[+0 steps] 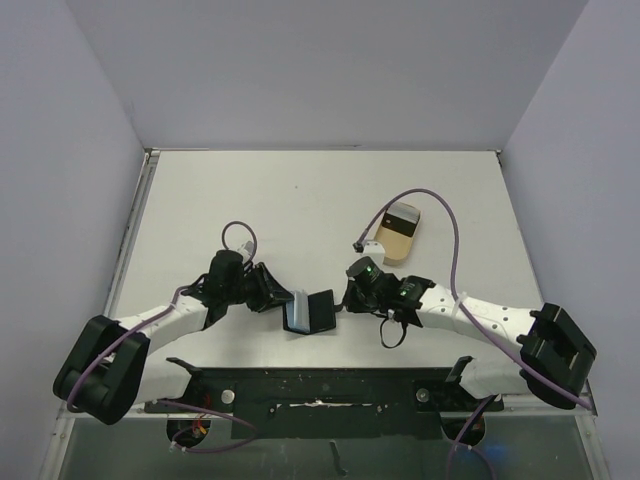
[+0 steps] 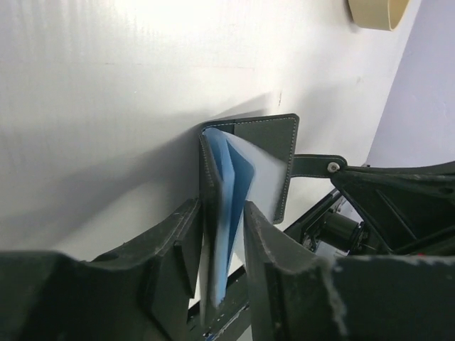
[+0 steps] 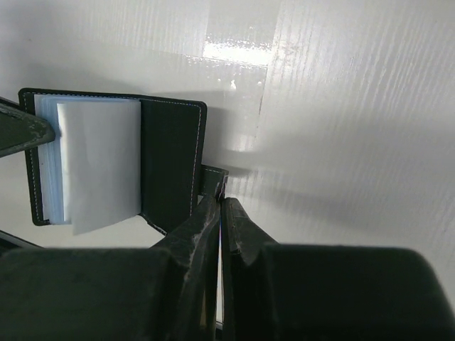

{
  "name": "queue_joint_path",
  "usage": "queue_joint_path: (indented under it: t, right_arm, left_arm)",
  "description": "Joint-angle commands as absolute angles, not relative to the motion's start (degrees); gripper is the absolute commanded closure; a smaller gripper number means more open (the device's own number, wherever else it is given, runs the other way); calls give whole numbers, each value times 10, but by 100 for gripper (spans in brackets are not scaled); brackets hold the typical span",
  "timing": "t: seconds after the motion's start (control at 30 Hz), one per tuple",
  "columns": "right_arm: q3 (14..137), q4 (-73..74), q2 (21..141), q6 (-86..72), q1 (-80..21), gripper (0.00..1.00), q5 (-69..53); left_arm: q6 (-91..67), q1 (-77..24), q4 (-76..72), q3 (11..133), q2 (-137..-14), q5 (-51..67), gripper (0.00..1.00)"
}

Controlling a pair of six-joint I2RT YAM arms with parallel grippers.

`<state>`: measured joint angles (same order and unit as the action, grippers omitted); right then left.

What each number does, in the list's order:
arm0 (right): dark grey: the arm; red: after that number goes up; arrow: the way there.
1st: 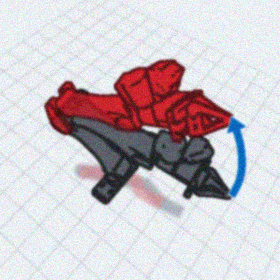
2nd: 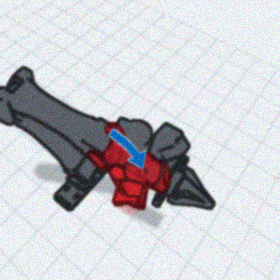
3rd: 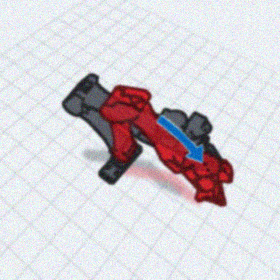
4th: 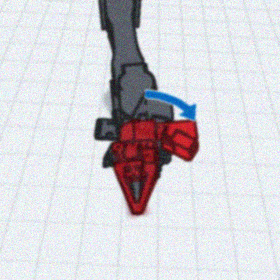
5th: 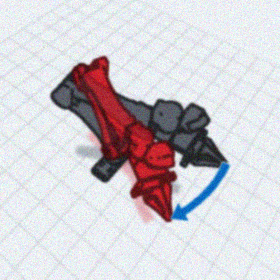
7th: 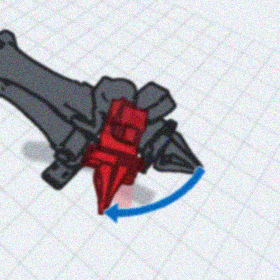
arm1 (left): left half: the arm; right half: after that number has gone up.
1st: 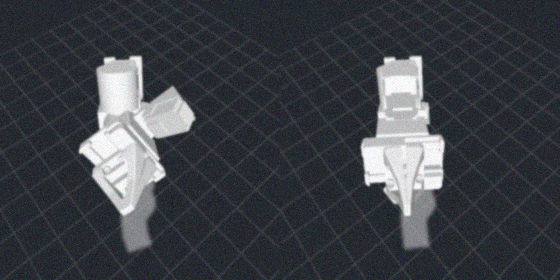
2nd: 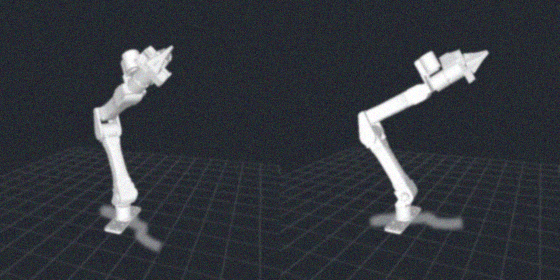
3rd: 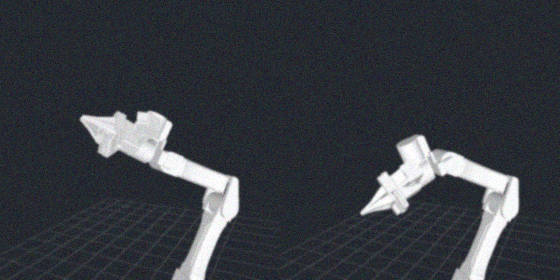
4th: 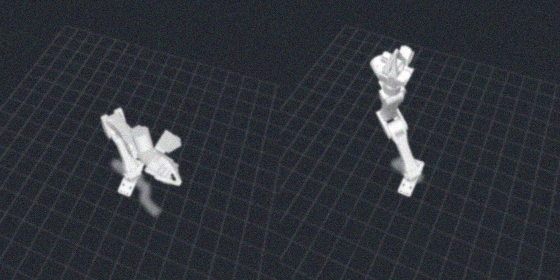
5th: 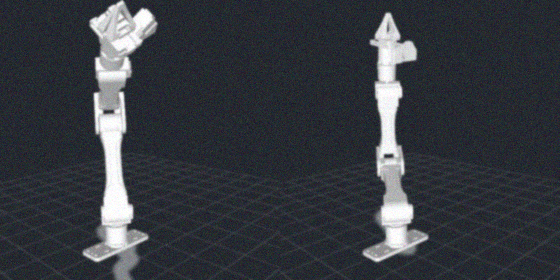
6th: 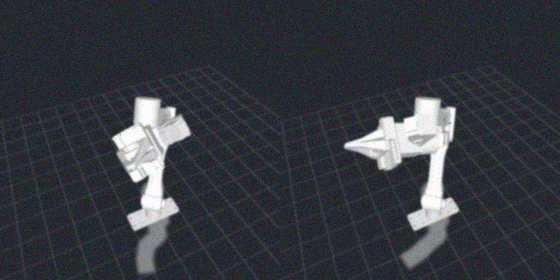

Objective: Put the credit cards into the card holder
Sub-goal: Open the card holder at the center of the board.

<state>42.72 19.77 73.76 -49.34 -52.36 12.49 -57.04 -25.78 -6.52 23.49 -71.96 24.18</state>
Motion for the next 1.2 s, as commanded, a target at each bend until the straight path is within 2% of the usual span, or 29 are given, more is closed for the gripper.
queue_joint_path:
  t: [0.0, 0.3, 0.4, 0.47, 0.57, 0.7, 1.17]
  right_arm:
    - [424, 173, 718, -505, -519, 100, 141]
    - [439, 188, 723, -503, -514, 97, 144]
    - [459, 207, 728, -501, -514, 87, 149]
    - [477, 226, 731, -503, -513, 77, 147]
    - [513, 250, 736, -489, -519, 66, 131]
    - [563, 284, 751, -482, -539, 59, 143]
    - [602, 208, 871, -440, -549, 36, 55]
  left_arm:
    - [-569, -258, -126, 240, -725, 264, 76]
    - [-567, -258, -131, 243, -733, 264, 95]
    - [-564, -258, -128, 243, -736, 257, 98]
    - [-563, -258, -127, 242, -737, 255, 100]
    - [-564, -258, -131, 241, -734, 258, 100]
    - [-571, -259, -145, 239, -726, 263, 100]
    - [-579, -262, -166, 232, -739, 259, 100]
